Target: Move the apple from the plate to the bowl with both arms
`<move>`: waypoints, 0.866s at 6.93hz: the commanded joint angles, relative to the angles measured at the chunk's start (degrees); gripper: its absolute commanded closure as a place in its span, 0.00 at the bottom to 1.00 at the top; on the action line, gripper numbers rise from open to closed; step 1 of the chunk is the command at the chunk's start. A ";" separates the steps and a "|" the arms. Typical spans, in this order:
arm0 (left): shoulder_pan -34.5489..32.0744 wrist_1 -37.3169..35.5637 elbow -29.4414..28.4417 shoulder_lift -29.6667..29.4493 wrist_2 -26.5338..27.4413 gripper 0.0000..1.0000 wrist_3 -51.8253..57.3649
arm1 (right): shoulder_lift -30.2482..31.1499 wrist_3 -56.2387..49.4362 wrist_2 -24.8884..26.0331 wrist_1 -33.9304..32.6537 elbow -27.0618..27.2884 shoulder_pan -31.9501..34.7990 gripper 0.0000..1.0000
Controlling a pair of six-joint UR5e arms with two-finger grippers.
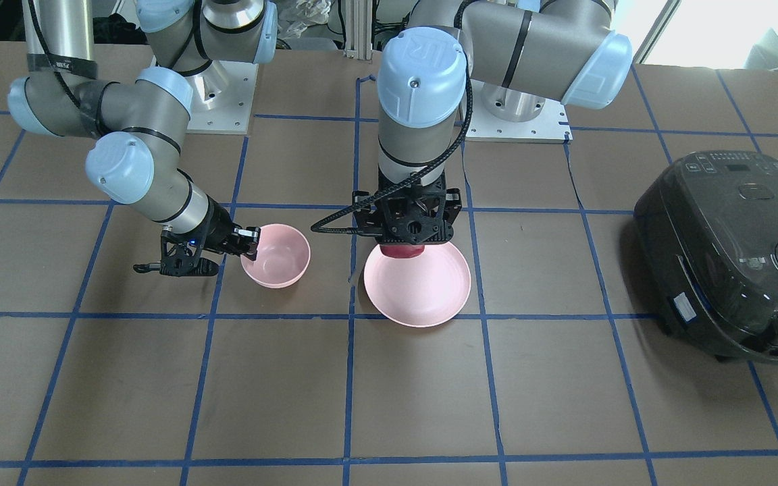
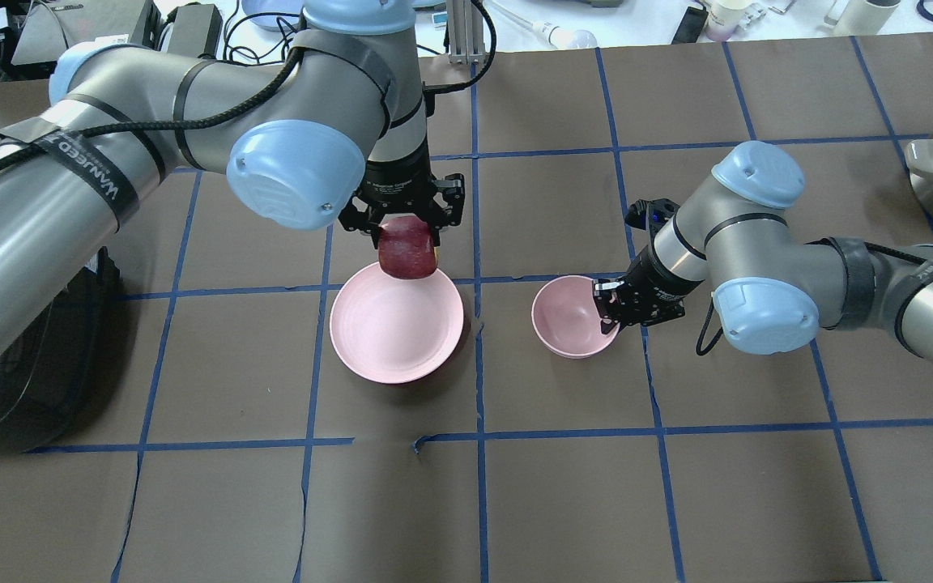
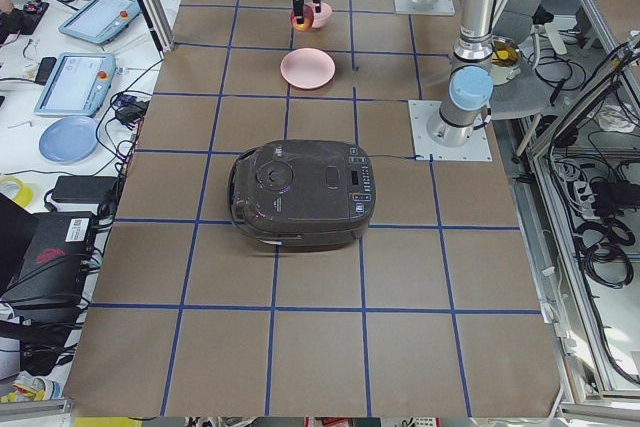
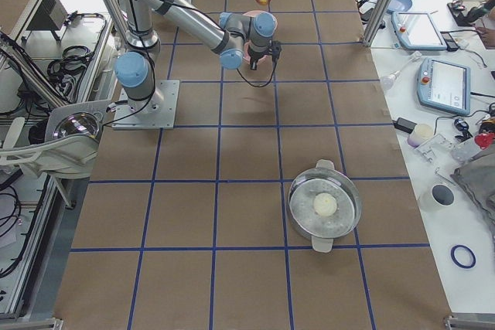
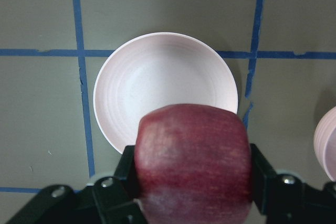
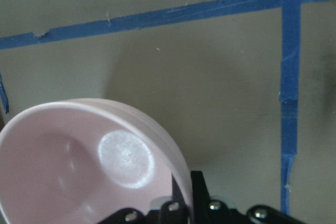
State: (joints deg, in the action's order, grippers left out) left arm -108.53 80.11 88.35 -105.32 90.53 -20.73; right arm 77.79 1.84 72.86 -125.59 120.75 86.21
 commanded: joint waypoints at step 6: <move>-5.97 -7.56 -0.54 -4.09 -2.55 0.68 -7.54 | 0.69 0.66 12.38 9.39 -15.46 -4.64 0.00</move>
State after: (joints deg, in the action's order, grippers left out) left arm -112.38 76.05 87.89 -107.66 88.26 -25.38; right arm 78.42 5.51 83.31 -118.39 107.02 82.93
